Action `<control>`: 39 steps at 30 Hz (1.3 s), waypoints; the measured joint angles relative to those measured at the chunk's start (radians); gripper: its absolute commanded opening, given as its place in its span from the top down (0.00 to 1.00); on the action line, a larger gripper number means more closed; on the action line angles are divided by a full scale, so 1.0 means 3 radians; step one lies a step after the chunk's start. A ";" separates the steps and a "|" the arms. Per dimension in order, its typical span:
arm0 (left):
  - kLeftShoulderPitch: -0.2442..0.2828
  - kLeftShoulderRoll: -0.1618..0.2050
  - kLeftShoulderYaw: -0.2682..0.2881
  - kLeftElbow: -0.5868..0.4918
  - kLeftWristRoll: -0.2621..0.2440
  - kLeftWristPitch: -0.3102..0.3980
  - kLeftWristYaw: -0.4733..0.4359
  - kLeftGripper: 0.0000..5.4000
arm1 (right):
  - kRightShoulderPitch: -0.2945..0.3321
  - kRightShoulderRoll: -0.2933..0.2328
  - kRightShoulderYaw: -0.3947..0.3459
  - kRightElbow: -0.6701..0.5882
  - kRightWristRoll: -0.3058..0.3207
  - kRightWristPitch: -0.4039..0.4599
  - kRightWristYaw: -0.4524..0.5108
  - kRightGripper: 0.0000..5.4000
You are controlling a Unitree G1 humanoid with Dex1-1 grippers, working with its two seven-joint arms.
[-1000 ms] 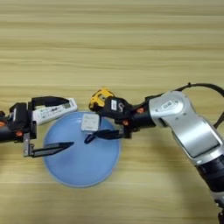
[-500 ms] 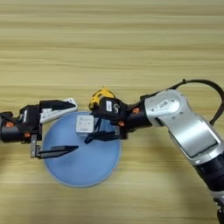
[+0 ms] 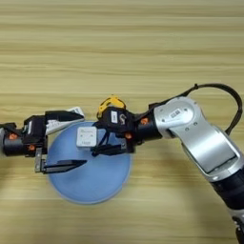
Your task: Move the objects on the table
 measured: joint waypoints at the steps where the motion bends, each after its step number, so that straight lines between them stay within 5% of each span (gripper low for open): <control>1: 0.0000 0.0000 0.0000 0.0000 0.0000 0.0000 -0.0001 0.00 | -0.0006 0.0002 0.0000 0.0001 0.0000 0.0000 -0.0009 0.54; 31: -0.0012 0.0007 0.0008 0.0006 0.0011 0.0001 0.0003 0.50 | -0.0025 0.0004 0.0061 0.0037 0.0033 -0.0008 -0.0012 0.54; 39: -0.0021 0.0007 0.0012 0.0017 0.0011 0.0000 0.0002 0.54 | -0.0025 0.0004 0.0064 0.0037 0.0046 -0.0006 -0.0011 0.54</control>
